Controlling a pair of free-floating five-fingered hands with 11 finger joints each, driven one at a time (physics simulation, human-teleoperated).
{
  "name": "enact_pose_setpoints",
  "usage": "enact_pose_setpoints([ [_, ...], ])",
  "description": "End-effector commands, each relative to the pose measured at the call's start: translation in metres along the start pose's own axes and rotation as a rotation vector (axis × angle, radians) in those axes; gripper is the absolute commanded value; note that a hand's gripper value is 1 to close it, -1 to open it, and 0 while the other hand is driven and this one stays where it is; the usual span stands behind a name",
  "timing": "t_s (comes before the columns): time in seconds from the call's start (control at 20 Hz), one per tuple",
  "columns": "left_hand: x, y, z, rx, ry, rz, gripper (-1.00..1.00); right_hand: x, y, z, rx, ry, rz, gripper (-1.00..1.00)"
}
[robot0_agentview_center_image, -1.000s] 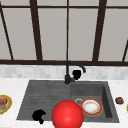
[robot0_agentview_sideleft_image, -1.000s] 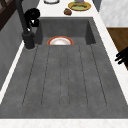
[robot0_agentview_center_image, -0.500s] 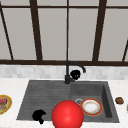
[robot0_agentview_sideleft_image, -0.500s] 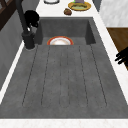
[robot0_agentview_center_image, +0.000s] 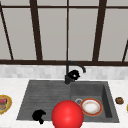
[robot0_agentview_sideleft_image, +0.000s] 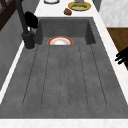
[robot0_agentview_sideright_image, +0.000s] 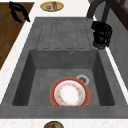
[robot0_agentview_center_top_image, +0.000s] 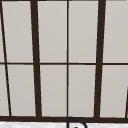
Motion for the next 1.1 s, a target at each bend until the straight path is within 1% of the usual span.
enact_pose_setpoints([
  [0.0,0.0,0.0,0.0,0.0,0.0,0.0,0.0,0.015,-0.026,0.015,0.035,-0.034,0.04,1.0],
  [0.15,0.0,0.0,0.0,0.0,0.0,0.0,0.0,0.017,-0.026,0.017,0.04,0.022,0.028,1.0],
  [0.25,0.0,0.0,0.0,0.0,0.0,0.0,0.0,0.018,-0.023,0.017,0.027,0.041,0.012,1.0],
  [0.35,0.0,0.0,0.0,0.0,0.0,0.0,0.0,0.021,-0.015,0.02,0.02,0.031,0.003,1.0],
  [0.4,0.0,0.0,0.0,0.0,0.0,0.0,0.0,0.026,-0.008,0.022,-0.001,0.044,-0.014,1.0],
  [0.7,0.0,0.0,0.0,0.0,0.0,0.0,0.0,0.024,-0.005,0.021,-0.025,0.043,-0.035,1.0],
  [0.75,0.0,0.0,0.0,0.0,0.0,0.0,0.0,0.027,-0.005,0.023,-0.023,0.056,-0.039,1.0],
  [0.8,0.0,0.0,0.0,0.0,0.0,0.0,0.0,0.029,-0.004,0.024,-0.033,0.103,-0.051,1.0],
  [0.9,0.0,0.0,0.0,0.0,0.0,0.0,0.0,0.033,-0.003,0.027,-0.03,0.193,-0.076,1.0],
  [1.0,0.0,0.0,0.0,0.0,0.0,0.0,0.0,0.037,-0.003,0.028,-0.063,0.285,-0.152,1.0],
  [1.05,0.0,0.0,0.0,0.0,0.0,0.0,0.0,0.034,-0.004,0.026,-0.09,0.296,-0.188,1.0],
])
